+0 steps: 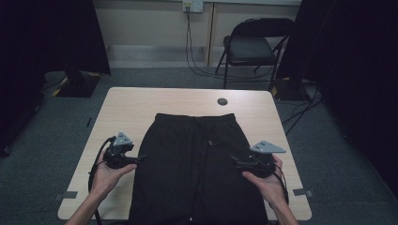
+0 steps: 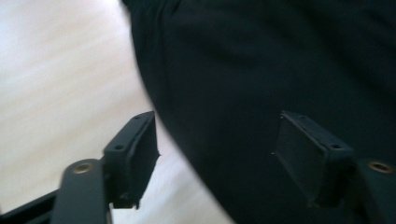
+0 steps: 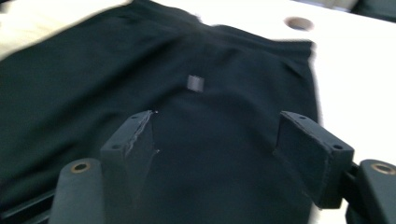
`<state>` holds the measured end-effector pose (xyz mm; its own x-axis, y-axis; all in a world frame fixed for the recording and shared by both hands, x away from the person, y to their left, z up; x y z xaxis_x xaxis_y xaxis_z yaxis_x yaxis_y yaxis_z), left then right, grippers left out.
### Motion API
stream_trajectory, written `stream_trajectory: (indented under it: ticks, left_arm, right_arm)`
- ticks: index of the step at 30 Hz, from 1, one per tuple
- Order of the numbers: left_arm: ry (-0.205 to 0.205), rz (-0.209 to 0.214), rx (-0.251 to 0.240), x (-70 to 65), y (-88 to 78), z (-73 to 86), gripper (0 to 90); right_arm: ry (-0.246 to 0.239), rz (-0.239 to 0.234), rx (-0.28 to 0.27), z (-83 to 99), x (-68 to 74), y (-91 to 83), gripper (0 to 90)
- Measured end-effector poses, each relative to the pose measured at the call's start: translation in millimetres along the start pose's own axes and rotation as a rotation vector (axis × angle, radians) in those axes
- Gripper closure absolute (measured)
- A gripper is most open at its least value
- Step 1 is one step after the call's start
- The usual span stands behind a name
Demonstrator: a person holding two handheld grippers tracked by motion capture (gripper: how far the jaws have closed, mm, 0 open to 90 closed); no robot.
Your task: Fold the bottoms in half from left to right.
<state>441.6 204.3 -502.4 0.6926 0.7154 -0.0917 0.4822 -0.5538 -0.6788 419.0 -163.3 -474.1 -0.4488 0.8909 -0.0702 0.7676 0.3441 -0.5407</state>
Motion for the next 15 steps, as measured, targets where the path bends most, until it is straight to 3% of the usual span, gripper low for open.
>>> stream_trajectory:
  ticks: [1, 2, 3, 4, 5, 7, 8, 9, 10, 11, 12, 13, 14, 15]
  left_arm:
    - [0.012, 0.003, -0.001, -1.4, 1.2, -5.6, 34.1]
    - [0.029, 0.032, -0.014, -6.4, 5.9, -12.5, 34.5]
    - [0.024, 0.049, -0.024, -8.6, 8.9, -13.5, 35.9]
    - [0.024, 0.049, -0.024, -8.6, 8.9, -13.5, 37.4]
    - [0.036, 0.079, -0.023, -12.8, 16.5, -9.4, 39.5]
    - [0.034, 0.095, -0.019, -15.3, 21.1, -4.1, 43.6]
    - [0.043, 0.131, 0.015, -20.5, 26.0, 1.7, 46.4]
    - [0.043, 0.131, 0.015, -20.5, 26.0, 1.7, 47.5]
    - [0.056, 0.127, -0.004, -21.2, 27.4, 1.9, 47.5]
    - [0.054, 0.138, -0.023, -21.9, 28.5, 1.9, 55.8]
    - [0.065, 0.135, -0.02, -20.3, 31.9, 3.3, 58.0]
    - [0.065, 0.135, -0.02, -20.3, 31.9, 3.3, 59.0]
    - [0.08, 0.129, -0.006, -18.1, 33.7, 5.2, 60.3]
    - [0.059, 0.145, -0.006, -18.0, 35.0, 6.6, 60.3]
  right_arm:
    - [-0.017, -0.017, -0.003, -4.9, 10.7, -1.2, 29.4]
    - [-0.048, -0.062, -0.006, -14.0, 34.0, -4.0, 30.6]
    - [-0.06, -0.076, -0.01, -17.5, 42.9, -4.7, 31.5]
    - [-0.06, -0.076, -0.01, -17.5, 42.9, -4.7, 31.5]
    - [-0.097, -0.132, -0.022, -25.8, 70.1, -6.5, 34.1]
    - [-0.12, -0.185, -0.02, -29.7, 94.9, -5.6, 35.2]
    - [-0.142, -0.212, -0.016, -30.4, 108.0, -4.4, 36.9]
    - [-0.142, -0.212, -0.016, -30.4, 108.0, -4.4, 36.9]
    - [-0.161, -0.231, -0.013, -30.5, 117.8, -3.3, 39.4]
    - [-0.197, -0.294, 0.002, -28.7, 146.6, 2.4, 44.4]
    - [-0.218, -0.322, 0.014, -26.1, 159.0, 6.3, 48.2]
    - [-0.218, -0.322, 0.014, -26.1, 159.0, 6.3, 48.2]
    - [-0.271, -0.35, 0.039, -17.7, 181.0, 16.6, 53.0]
    - [-0.271, -0.35, 0.039, -17.7, 181.0, 16.6, 53.0]
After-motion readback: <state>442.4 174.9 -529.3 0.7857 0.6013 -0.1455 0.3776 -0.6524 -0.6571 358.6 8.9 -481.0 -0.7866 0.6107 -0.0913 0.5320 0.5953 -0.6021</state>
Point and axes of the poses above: each handheld gripper's, and its own axes: y roughly forward along the jaws, z roughly out of its underside, x roughly to its left, the point moved 9 cm from there along y, roughly forward along the jaws, and after that the axes turned 8 degrees about z, right-handed, at the moved point
